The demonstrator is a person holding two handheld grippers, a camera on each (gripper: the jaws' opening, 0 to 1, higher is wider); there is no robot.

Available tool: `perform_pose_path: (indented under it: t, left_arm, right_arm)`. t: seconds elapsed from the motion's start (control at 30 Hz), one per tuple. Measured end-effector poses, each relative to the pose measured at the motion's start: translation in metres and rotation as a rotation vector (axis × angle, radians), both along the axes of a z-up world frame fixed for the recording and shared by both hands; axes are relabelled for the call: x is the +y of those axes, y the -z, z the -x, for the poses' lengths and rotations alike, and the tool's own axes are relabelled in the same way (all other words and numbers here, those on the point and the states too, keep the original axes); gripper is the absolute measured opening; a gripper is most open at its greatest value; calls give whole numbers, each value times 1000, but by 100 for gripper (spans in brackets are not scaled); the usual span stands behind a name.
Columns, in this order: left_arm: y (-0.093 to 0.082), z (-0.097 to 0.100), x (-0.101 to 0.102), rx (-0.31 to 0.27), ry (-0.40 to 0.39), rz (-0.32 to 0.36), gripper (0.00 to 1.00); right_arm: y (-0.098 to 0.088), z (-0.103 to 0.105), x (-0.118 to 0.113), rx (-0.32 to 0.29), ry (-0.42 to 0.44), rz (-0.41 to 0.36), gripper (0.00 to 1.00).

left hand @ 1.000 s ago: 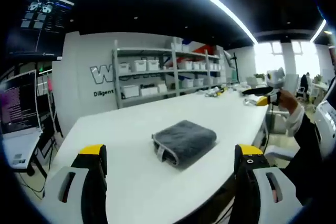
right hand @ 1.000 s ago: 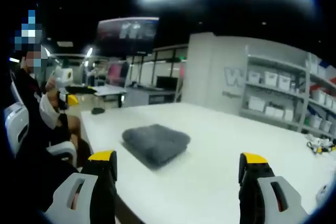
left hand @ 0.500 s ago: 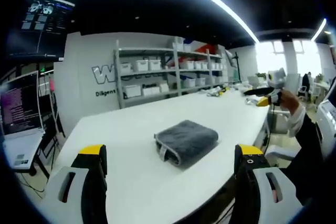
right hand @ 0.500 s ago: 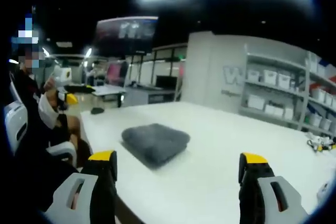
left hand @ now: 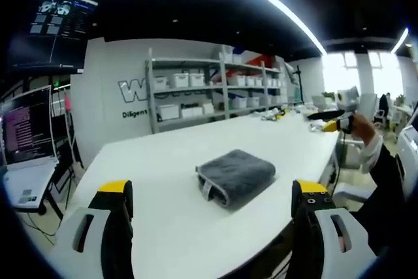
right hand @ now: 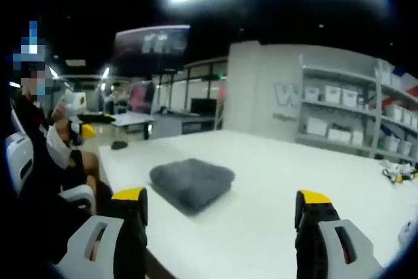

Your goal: Open the folded towel by lifting each exposed corner and separating the folded layers until the towel lies flat within the target outline without major curled edges

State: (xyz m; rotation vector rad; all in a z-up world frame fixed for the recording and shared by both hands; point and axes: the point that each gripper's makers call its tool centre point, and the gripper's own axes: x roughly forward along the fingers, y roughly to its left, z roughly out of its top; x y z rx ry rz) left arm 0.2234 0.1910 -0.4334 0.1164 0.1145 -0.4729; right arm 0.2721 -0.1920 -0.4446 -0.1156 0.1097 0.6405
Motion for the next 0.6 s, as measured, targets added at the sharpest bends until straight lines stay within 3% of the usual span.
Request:
perform_pose_path:
  t: [0.17,0.27,0.43,0.6]
  left_arm:
    - [8,-6,1,16,6,-6,100]
    - [5,-7,5,5,-8,27,100]
    - [13,-3,2,26,-5,39,100]
    - [6,2,-12,11,3,46,99]
  right_arm:
    - [7,-10,10,18,-8,35,93]
    - [7,-11,12,14,2,21,94]
    - [17,-3,17,28,-2,24,94]
    - [12,6,17,11,-11,23,94]
